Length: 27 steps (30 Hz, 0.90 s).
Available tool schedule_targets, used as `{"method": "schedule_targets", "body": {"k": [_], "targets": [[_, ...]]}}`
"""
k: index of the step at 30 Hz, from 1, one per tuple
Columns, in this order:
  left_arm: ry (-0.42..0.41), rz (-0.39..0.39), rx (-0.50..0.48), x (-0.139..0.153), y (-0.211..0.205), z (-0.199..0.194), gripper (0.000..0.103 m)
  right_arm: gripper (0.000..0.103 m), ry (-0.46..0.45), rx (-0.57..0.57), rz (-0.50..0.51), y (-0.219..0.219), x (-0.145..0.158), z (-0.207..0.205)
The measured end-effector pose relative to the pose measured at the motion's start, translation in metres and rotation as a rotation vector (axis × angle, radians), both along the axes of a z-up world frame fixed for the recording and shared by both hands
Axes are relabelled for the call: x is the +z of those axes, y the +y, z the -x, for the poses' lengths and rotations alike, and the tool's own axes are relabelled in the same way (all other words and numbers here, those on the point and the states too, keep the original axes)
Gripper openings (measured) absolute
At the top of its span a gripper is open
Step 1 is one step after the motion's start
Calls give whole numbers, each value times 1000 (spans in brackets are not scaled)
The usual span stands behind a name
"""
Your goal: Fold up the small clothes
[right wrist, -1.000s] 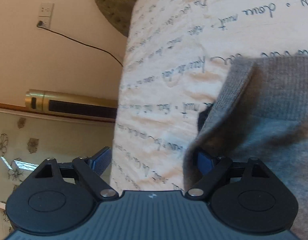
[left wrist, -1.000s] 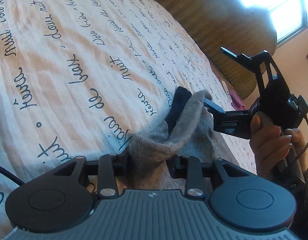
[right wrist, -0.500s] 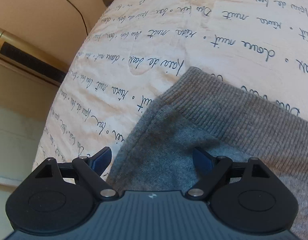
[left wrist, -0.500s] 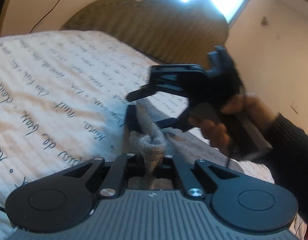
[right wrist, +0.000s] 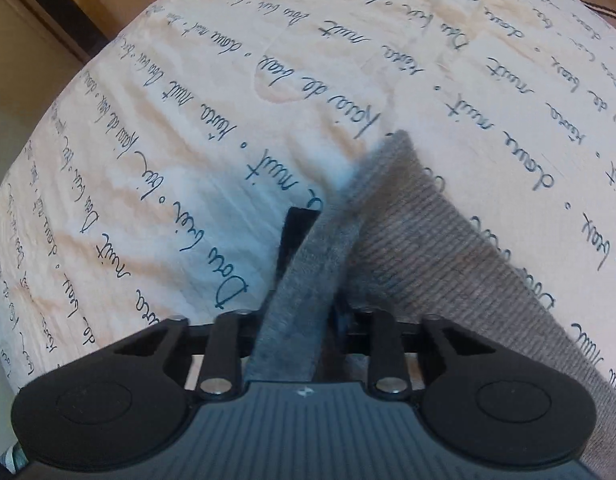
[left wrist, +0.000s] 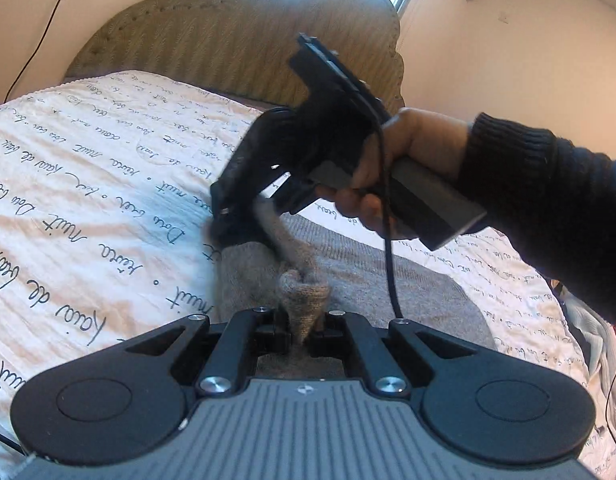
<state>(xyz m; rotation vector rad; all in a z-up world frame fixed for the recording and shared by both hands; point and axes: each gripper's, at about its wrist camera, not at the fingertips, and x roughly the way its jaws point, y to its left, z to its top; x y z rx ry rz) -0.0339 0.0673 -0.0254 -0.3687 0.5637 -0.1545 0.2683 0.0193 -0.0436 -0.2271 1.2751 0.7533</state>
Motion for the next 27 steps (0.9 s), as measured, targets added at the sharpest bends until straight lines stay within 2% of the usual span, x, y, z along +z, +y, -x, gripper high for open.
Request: {"method": "schedule_targets", "body": {"k": [4, 8, 11, 15, 18, 20, 23, 26, 27], "targets": [[-17, -30, -46, 6, -21, 3, 5, 10, -16, -30, -103, -39, 5, 2], [-51, -52, -133, 16, -53, 3, 5, 10, -44, -71, -266, -99, 19, 11], [-70, -67, -225, 21, -90, 1, 5, 10, -57, -128, -356, -160, 26, 17], [-76, -81, -370, 15, -152, 0, 5, 10, -87, -251, -392, -258, 28, 31], [-44, -96, -480, -1, -197, -1, 5, 10, -90, -341, -411, -320, 14, 46], [0, -129, -510, -18, -221, -6, 4, 10, -78, -397, -409, -346, -3, 51], [33, -194, -525, -36, -246, -6, 5, 10, -56, -449, -431, -366, -26, 55], [38, -243, -535, -45, -255, -12, 6, 13, -40, -482, -507, -376, -38, 55], [50, -248, -555, -47, -257, -15, 15, 14, -29, -498, -536, -380, -40, 53]]}}
